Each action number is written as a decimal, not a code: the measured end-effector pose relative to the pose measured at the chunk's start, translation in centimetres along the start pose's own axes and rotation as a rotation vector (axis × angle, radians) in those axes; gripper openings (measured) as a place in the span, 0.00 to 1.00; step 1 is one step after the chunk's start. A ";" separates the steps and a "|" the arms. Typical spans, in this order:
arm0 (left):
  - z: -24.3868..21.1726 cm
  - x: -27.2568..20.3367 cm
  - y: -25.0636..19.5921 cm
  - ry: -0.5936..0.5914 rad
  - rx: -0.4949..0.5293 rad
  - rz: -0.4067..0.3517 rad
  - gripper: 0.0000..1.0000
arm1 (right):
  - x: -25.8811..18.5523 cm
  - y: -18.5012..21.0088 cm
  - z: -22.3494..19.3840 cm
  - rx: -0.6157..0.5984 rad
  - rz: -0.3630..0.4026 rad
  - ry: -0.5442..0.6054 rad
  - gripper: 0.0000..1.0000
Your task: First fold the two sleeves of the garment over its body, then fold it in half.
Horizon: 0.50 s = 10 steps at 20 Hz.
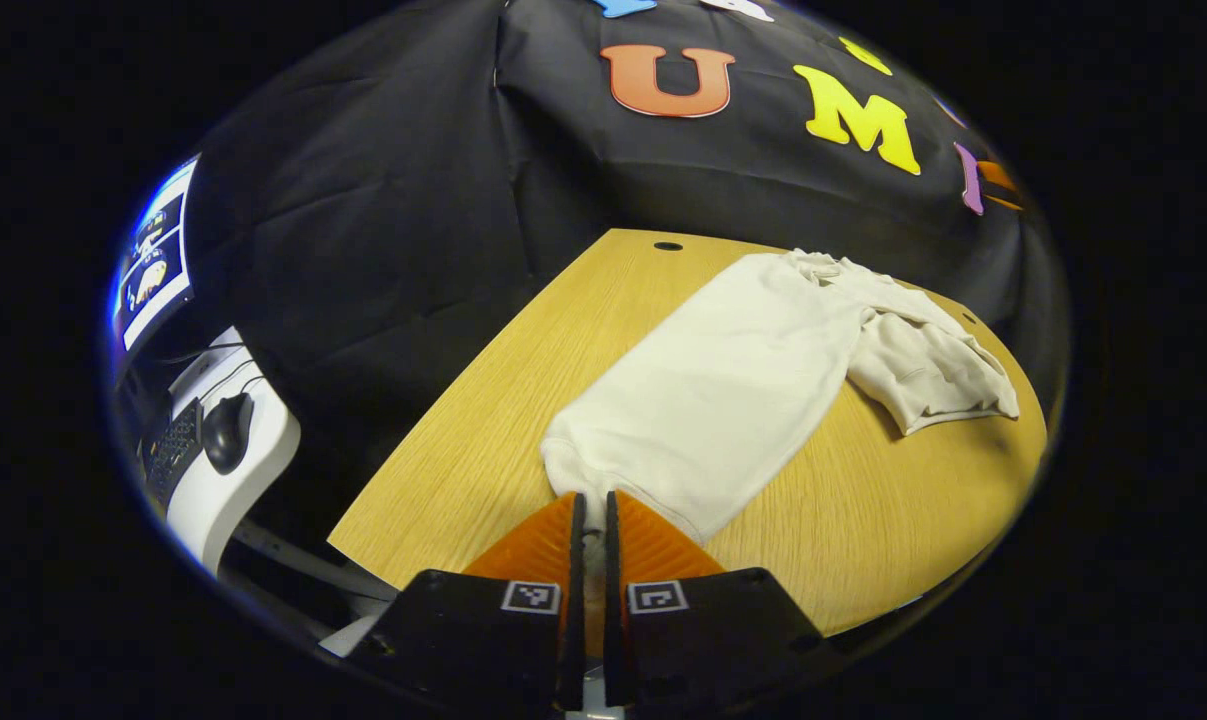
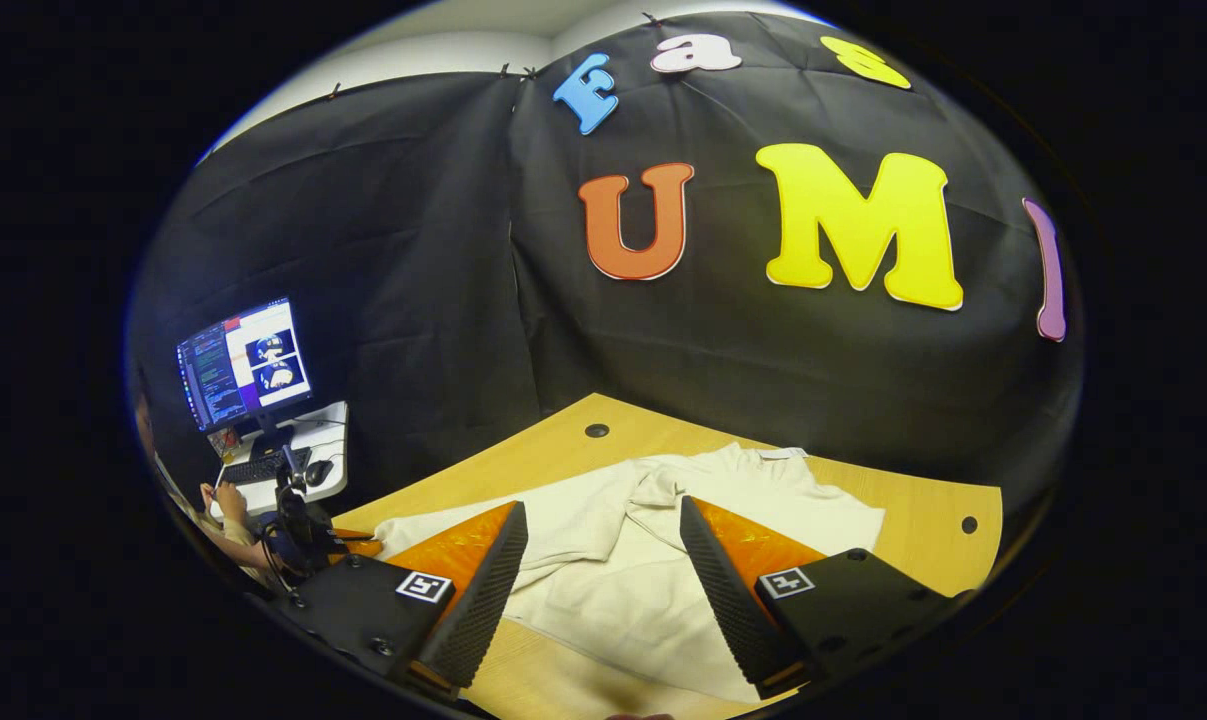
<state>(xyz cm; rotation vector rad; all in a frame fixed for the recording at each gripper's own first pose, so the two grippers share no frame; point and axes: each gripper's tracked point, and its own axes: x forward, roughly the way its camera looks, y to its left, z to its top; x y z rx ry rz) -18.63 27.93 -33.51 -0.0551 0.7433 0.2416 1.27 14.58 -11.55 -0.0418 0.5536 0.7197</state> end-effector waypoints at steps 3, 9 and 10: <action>0.2 -0.3 -0.2 0.051 -0.012 -0.009 0.04 | -0.7 -0.7 -0.3 0.022 -0.012 -0.004 0.95; 4.6 -1.9 -1.5 -0.004 -0.086 -0.044 0.02 | -1.9 -2.4 -0.4 0.081 -0.031 -0.024 0.95; 5.6 -2.2 -1.8 -0.019 -0.081 -0.044 0.03 | -2.1 -2.6 -0.3 0.091 -0.029 -0.029 0.95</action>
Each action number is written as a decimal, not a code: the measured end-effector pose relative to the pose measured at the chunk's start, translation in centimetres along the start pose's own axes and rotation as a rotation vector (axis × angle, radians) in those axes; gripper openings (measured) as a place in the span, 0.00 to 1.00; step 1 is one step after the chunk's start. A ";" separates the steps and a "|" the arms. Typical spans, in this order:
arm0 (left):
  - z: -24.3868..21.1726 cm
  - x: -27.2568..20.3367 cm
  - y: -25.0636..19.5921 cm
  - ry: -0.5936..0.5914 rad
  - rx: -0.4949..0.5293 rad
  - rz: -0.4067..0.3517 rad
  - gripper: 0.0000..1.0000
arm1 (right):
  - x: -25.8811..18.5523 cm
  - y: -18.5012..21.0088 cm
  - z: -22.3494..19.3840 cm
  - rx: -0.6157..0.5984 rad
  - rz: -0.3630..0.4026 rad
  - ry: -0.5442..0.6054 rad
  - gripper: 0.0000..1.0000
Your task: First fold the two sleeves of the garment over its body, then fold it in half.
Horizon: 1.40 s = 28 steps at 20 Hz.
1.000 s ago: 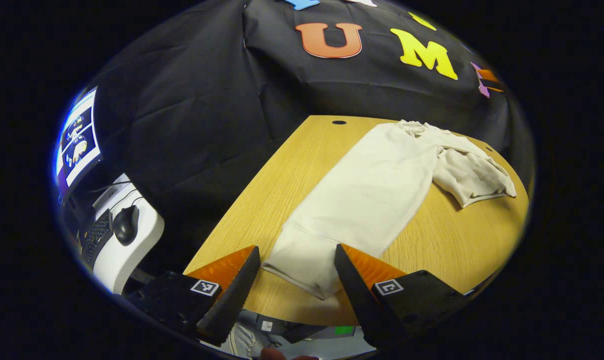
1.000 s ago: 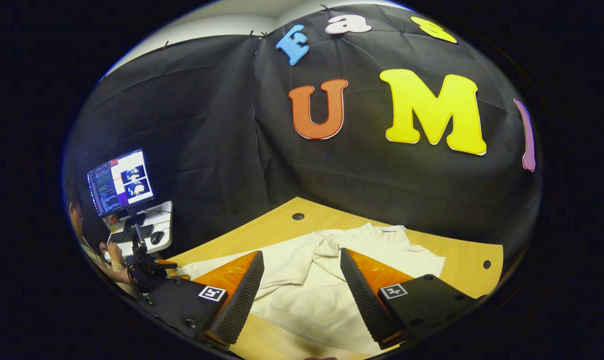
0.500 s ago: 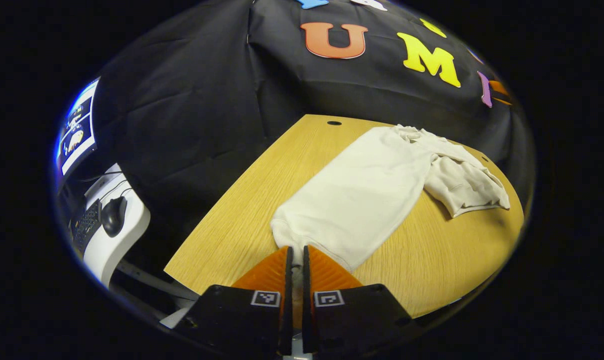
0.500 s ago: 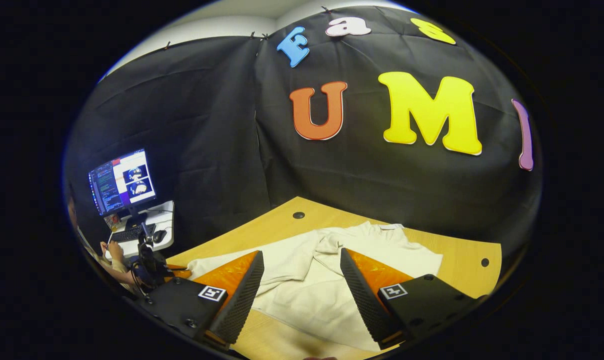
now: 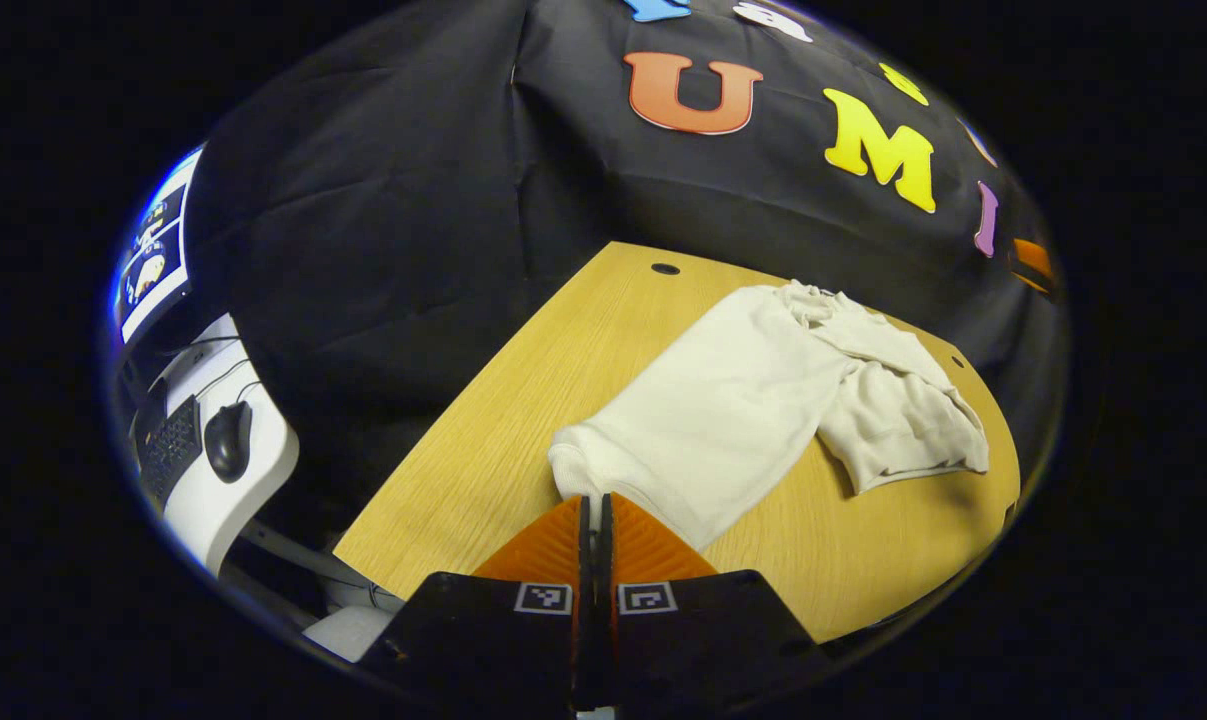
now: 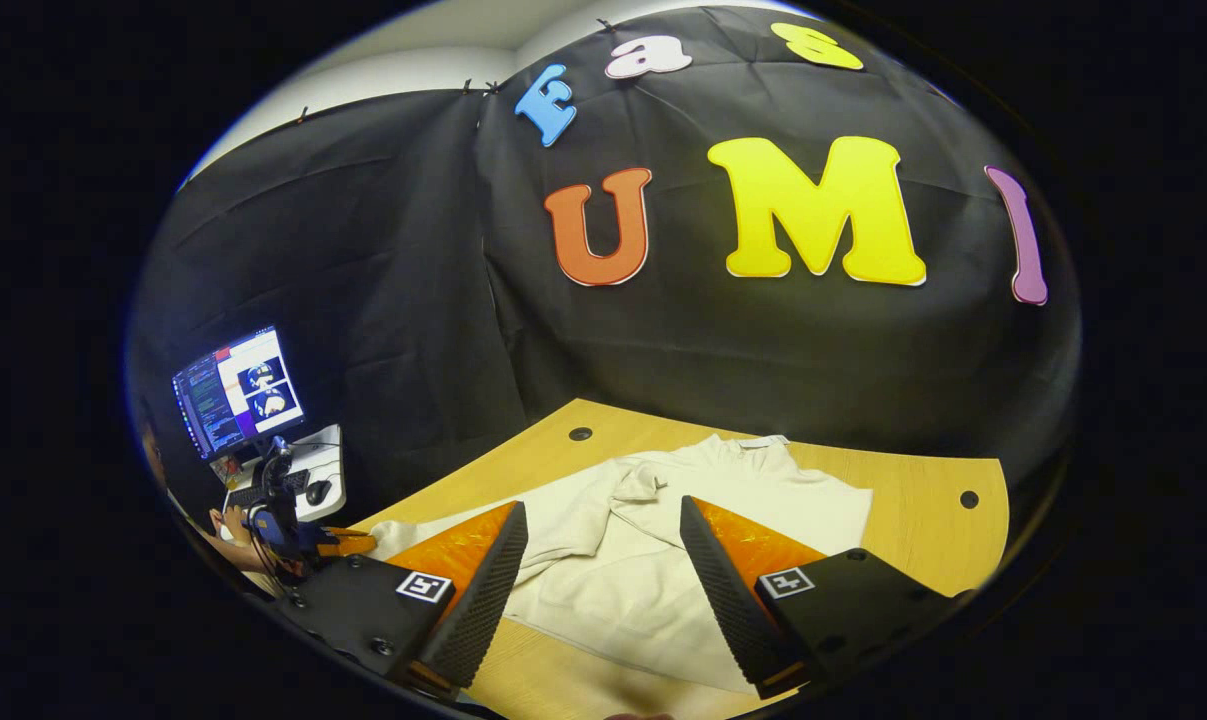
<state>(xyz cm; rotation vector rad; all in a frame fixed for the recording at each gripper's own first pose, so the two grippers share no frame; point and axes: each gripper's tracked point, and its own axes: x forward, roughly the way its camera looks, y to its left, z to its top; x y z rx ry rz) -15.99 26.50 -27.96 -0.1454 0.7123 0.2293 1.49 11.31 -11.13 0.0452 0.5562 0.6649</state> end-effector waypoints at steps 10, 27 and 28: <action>11.4 1.0 -6.5 -0.123 0.022 -0.066 0.02 | -4.1 -5.2 1.4 0.100 -0.060 -0.080 0.95; 30.8 7.1 -28.2 -0.311 0.203 -0.330 0.02 | -16.5 -18.1 1.6 0.217 -0.308 -0.225 0.95; 31.3 7.3 -30.4 -0.319 0.221 -0.359 0.02 | -17.4 -18.7 1.4 0.227 -0.328 -0.231 0.95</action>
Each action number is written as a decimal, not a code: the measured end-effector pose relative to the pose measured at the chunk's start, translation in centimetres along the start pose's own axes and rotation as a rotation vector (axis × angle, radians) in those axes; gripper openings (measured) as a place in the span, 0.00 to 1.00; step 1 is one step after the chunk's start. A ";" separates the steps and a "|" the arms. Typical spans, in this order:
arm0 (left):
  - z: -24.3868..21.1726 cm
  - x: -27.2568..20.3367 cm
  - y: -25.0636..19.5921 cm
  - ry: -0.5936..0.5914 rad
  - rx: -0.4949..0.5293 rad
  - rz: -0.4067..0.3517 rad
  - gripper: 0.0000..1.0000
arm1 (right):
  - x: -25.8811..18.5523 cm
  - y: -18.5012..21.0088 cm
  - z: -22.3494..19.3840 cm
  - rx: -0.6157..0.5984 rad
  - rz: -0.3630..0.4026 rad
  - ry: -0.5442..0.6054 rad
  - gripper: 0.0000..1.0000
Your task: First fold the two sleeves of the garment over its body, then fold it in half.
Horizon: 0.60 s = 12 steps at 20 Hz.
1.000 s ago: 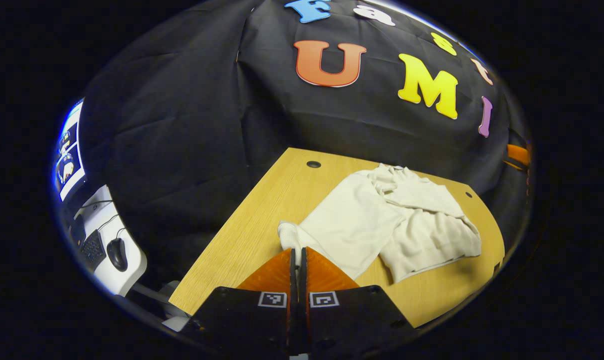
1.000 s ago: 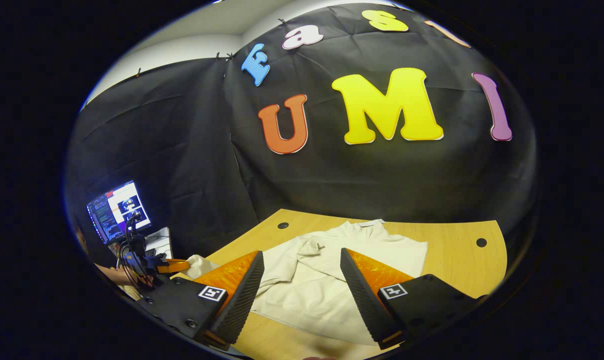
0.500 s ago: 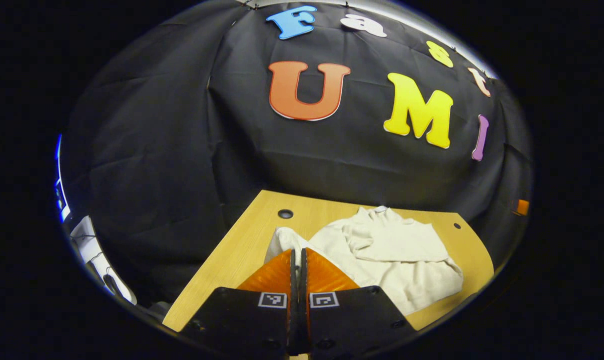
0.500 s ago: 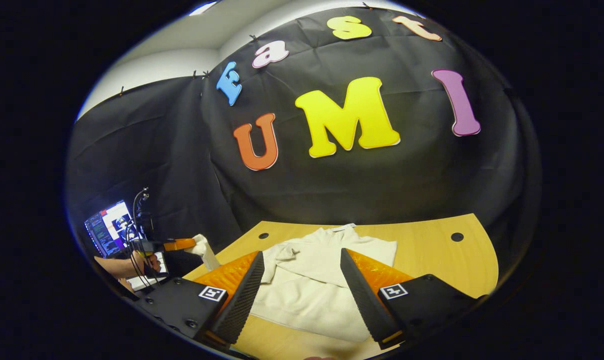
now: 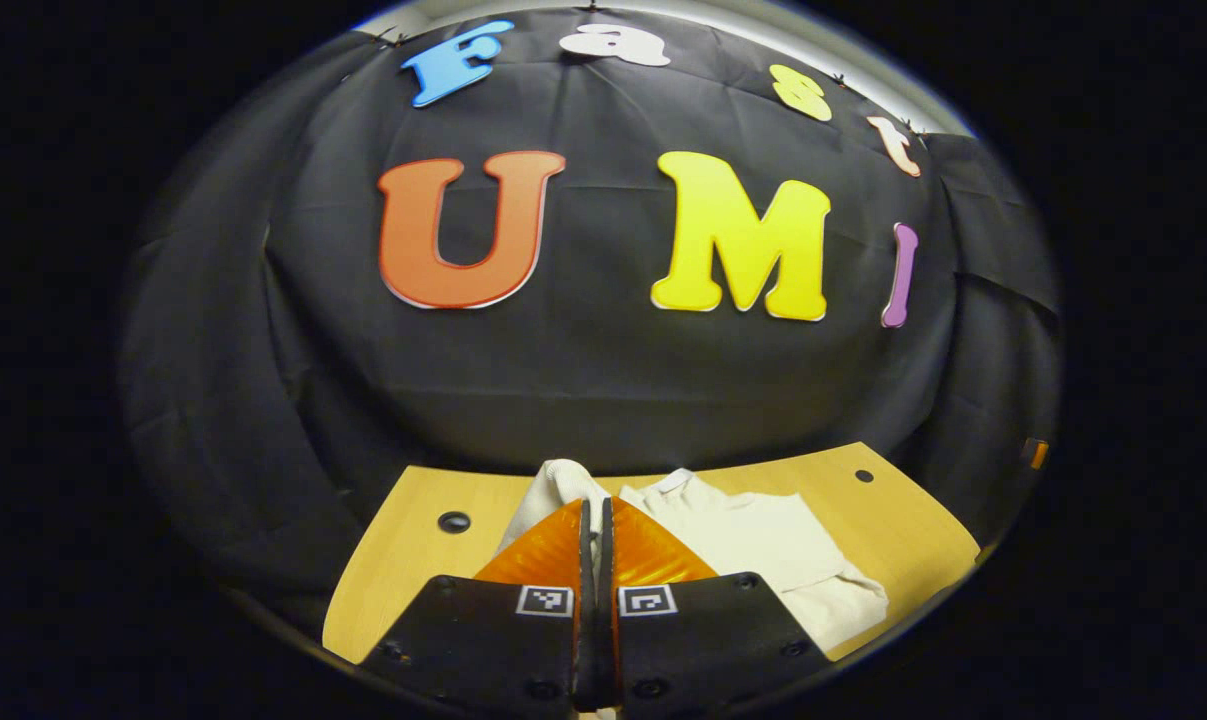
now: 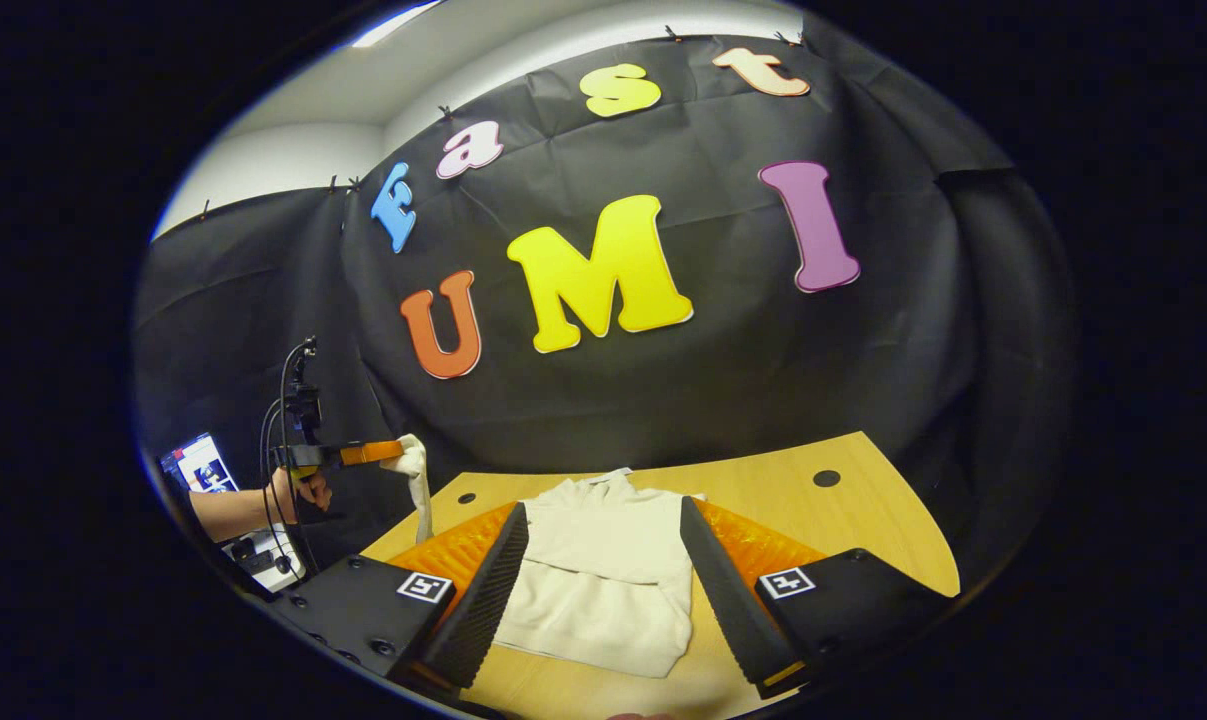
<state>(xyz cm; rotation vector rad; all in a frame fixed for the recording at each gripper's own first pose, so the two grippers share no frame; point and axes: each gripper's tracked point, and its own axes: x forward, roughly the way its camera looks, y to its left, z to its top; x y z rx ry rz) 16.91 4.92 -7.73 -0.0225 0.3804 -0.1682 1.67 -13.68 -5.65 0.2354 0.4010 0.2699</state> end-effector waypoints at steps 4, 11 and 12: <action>2.6 3.9 -8.0 -0.025 0.026 -0.144 0.02 | -2.5 -3.7 0.6 0.037 -0.083 -0.037 0.95; 1.7 9.1 -20.9 0.013 0.067 -0.352 0.02 | -7.3 -9.6 0.5 0.076 -0.239 -0.074 0.95; 1.3 9.8 -22.4 0.027 0.071 -0.374 0.02 | -8.0 -10.2 0.5 0.073 -0.258 -0.072 0.95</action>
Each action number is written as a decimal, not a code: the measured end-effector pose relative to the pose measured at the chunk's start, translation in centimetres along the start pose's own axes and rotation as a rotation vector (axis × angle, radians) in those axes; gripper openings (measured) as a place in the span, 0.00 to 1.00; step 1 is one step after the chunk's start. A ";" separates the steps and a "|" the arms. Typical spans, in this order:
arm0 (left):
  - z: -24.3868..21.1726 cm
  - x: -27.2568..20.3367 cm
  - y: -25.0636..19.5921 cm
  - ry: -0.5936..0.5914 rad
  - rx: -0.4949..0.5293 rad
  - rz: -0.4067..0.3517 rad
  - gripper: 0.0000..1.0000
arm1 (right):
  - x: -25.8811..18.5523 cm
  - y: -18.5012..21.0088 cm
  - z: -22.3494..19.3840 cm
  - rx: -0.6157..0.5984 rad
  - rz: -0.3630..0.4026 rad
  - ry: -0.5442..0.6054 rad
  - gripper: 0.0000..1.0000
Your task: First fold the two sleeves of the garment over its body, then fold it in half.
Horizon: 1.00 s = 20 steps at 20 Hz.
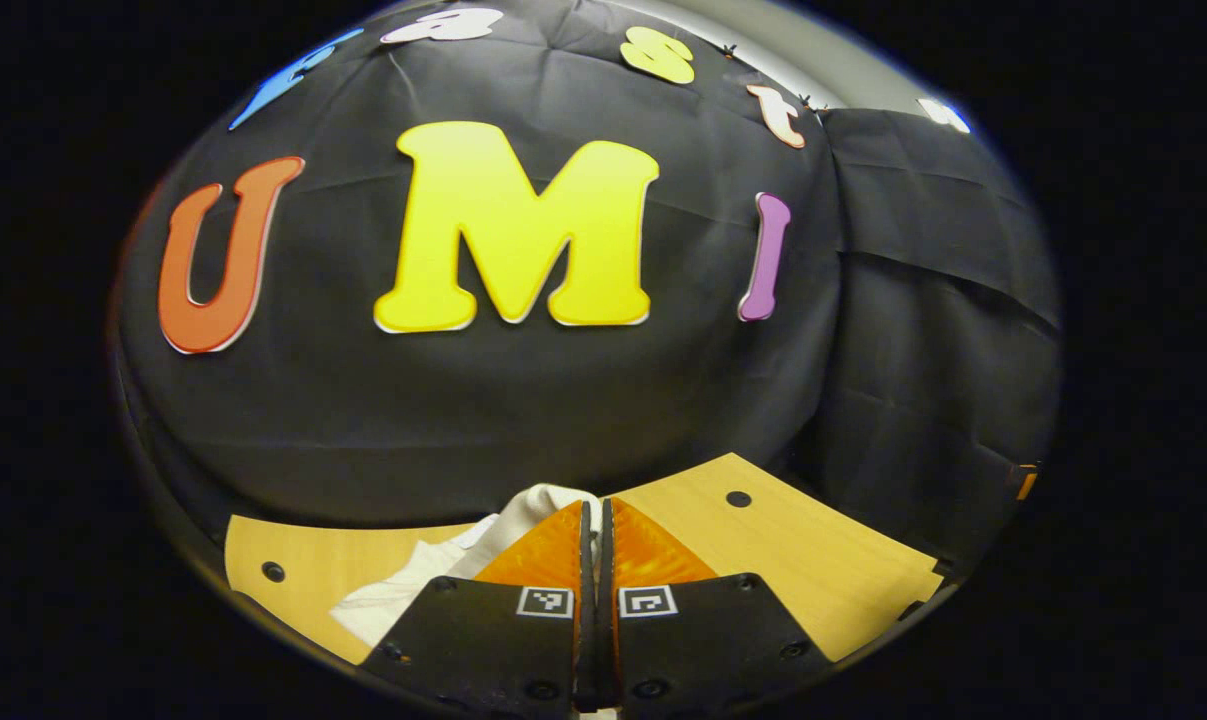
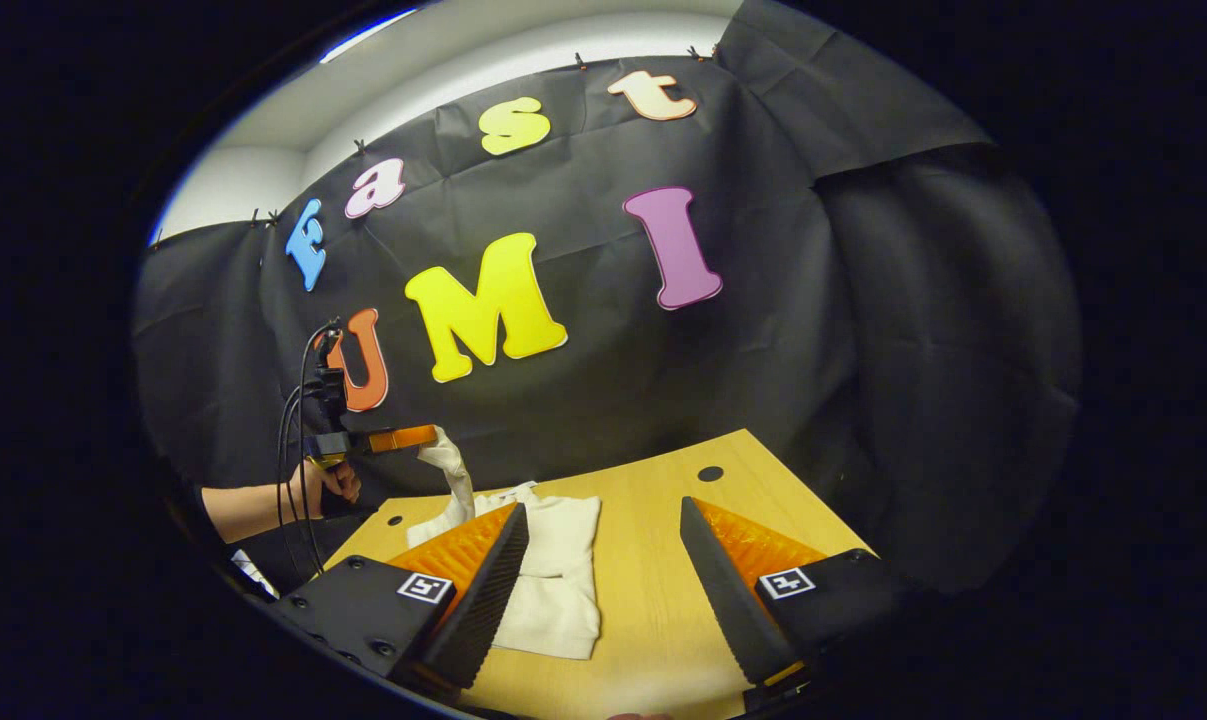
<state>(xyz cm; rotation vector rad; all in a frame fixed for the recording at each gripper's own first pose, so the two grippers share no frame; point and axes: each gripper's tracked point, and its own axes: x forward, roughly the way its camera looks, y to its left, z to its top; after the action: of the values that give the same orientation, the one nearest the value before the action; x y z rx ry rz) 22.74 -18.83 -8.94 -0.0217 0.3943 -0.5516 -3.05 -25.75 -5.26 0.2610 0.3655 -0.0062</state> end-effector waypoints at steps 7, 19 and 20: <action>-5.1 7.3 -5.7 0.114 0.017 -0.117 0.02 | -1.3 -4.2 -1.1 0.027 -0.117 0.033 0.95; -18.4 17.7 -6.3 0.307 0.067 -0.088 0.03 | -1.5 -5.1 -4.4 0.011 -0.176 0.156 0.95; -18.8 17.8 -6.1 0.304 0.066 -0.071 0.06 | -1.4 -5.0 -4.5 0.008 -0.175 0.162 0.95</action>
<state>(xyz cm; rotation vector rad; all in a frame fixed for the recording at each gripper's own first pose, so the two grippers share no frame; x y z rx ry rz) 26.55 -31.59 -31.94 0.1136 0.6735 -0.6404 -6.18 -29.47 -10.07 0.2375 0.5485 -0.1595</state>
